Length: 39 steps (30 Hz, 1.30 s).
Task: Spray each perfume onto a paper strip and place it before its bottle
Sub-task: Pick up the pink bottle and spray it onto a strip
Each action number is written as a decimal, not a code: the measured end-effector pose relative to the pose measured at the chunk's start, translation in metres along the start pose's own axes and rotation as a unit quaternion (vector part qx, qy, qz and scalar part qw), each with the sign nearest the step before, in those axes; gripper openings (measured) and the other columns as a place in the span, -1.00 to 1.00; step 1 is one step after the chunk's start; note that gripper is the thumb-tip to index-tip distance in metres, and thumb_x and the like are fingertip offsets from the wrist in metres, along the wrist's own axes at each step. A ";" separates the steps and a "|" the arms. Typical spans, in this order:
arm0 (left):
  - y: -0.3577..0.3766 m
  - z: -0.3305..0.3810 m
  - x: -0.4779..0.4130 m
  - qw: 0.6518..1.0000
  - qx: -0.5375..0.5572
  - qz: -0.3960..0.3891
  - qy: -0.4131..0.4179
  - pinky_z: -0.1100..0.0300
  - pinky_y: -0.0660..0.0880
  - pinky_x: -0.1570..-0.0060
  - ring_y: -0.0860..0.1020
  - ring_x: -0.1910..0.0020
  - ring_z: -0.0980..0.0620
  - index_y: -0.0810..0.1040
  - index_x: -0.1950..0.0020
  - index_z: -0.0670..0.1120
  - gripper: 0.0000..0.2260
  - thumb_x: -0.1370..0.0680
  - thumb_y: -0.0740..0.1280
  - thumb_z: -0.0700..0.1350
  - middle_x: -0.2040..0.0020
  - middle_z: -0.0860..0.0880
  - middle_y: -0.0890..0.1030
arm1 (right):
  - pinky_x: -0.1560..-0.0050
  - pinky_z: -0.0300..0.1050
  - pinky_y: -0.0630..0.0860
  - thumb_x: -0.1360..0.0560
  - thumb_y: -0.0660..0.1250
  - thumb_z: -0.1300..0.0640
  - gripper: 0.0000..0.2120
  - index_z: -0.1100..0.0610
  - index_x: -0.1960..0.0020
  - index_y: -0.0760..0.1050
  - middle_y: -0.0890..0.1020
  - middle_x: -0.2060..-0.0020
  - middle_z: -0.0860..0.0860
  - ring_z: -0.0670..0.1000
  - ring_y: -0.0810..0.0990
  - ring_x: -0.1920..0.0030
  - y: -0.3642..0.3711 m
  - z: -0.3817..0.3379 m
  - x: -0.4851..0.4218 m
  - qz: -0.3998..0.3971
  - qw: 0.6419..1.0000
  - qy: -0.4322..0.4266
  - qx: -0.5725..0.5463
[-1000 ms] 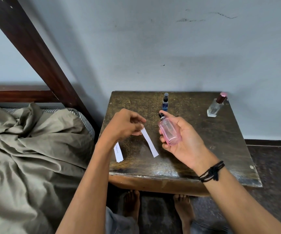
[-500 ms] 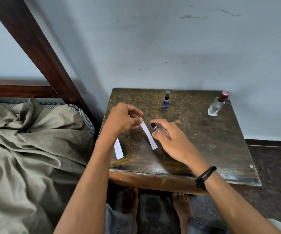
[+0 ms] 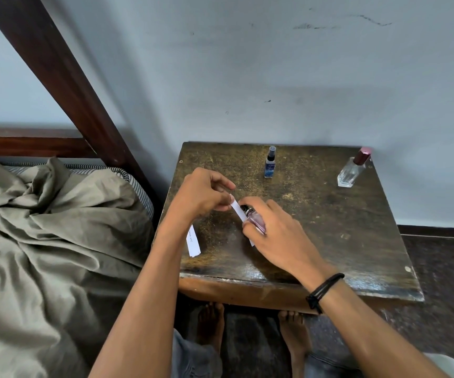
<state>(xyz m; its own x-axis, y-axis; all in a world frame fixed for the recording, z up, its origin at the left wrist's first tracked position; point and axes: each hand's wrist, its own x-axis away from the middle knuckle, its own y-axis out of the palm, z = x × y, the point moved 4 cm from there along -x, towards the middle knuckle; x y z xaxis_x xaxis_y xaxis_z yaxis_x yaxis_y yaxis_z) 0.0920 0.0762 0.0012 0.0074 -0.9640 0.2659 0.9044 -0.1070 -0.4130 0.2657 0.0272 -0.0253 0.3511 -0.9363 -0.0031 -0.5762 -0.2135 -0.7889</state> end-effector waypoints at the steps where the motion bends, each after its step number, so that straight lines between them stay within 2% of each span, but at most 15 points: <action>1: 0.000 0.000 0.000 1.000 0.004 -0.003 0.000 0.18 0.66 0.20 0.69 0.23 -0.03 0.68 0.03 -0.23 -0.83 -0.44 0.48 -0.43 0.28 -0.12 0.65 | 0.10 0.06 0.54 -0.62 0.18 -0.09 -0.65 -0.26 -0.39 0.29 0.45 0.01 -0.09 0.09 0.57 0.11 0.001 0.000 0.000 0.000 1.000 -0.004 0.004; 11: 0.001 0.001 0.001 1.000 0.021 -0.012 -0.006 0.13 0.68 0.16 0.69 0.22 -0.03 0.68 0.01 -0.24 -0.82 -0.44 0.47 -0.43 0.23 -0.16 0.67 | 0.09 0.09 0.58 -0.57 0.15 -0.11 -0.64 -0.17 -0.36 0.29 0.50 -0.09 -0.05 0.10 0.60 0.07 0.001 -0.004 0.002 0.006 0.999 -0.026 0.034; 15: 0.000 0.001 0.001 1.000 0.023 -0.015 -0.008 0.14 0.68 0.17 0.69 0.24 -0.02 0.67 0.00 -0.25 -0.81 -0.44 0.47 -0.43 0.25 -0.14 0.66 | 0.13 0.04 0.55 -0.57 0.16 -0.10 -0.65 -0.13 -0.34 0.31 0.51 -0.06 -0.05 0.10 0.60 0.10 0.000 -0.005 0.003 0.011 0.998 -0.032 0.045; 20: -0.005 0.000 0.001 1.000 0.021 -0.008 -0.016 0.20 0.66 0.21 0.70 0.25 -0.04 0.67 0.01 -0.23 -0.82 -0.45 0.47 -0.43 0.25 -0.14 0.67 | 0.12 0.05 0.55 -0.58 0.22 -0.04 -0.64 -0.18 -0.37 0.34 0.49 -0.03 -0.08 0.09 0.59 0.11 -0.004 -0.003 0.002 0.028 0.999 -0.015 0.022; 25: -0.018 -0.003 0.001 0.999 0.024 0.012 -0.023 0.18 0.68 0.19 0.70 0.28 0.00 0.66 0.00 -0.24 -0.83 -0.46 0.46 -0.42 0.28 -0.12 0.66 | 0.10 0.10 0.59 -0.57 0.18 -0.10 -0.63 -0.22 -0.37 0.30 0.47 -0.01 -0.10 0.10 0.60 0.13 -0.004 -0.002 0.004 0.012 0.999 -0.011 0.037; 34: -0.019 -0.006 -0.001 0.999 0.016 0.011 -0.026 0.16 0.68 0.18 0.69 0.30 0.02 0.66 0.01 -0.23 -0.82 -0.45 0.47 -0.43 0.31 -0.09 0.66 | 0.23 0.08 0.58 -0.59 0.21 -0.08 -0.67 -0.19 -0.34 0.30 0.43 0.00 -0.08 0.19 0.60 0.19 0.007 -0.011 0.010 0.000 0.997 -0.022 0.069; 39: -0.020 -0.007 -0.001 0.999 0.020 0.012 -0.032 0.19 0.67 0.21 0.69 0.27 -0.04 0.66 0.05 -0.21 -0.82 -0.44 0.46 -0.44 0.25 -0.17 0.67 | 0.23 0.13 0.60 -0.56 0.20 -0.08 -0.69 -0.16 -0.29 0.33 0.42 0.06 -0.07 0.18 0.58 0.24 0.009 -0.010 0.009 0.002 0.996 -0.027 0.079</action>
<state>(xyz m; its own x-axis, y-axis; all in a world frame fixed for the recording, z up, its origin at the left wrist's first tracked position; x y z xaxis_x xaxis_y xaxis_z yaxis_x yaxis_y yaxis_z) 0.0712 0.0776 0.0028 0.0551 -0.9485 0.3119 0.9200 -0.0731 -0.3849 0.2558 0.0137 -0.0263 0.3918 -0.9193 -0.0359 -0.4549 -0.1597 -0.8761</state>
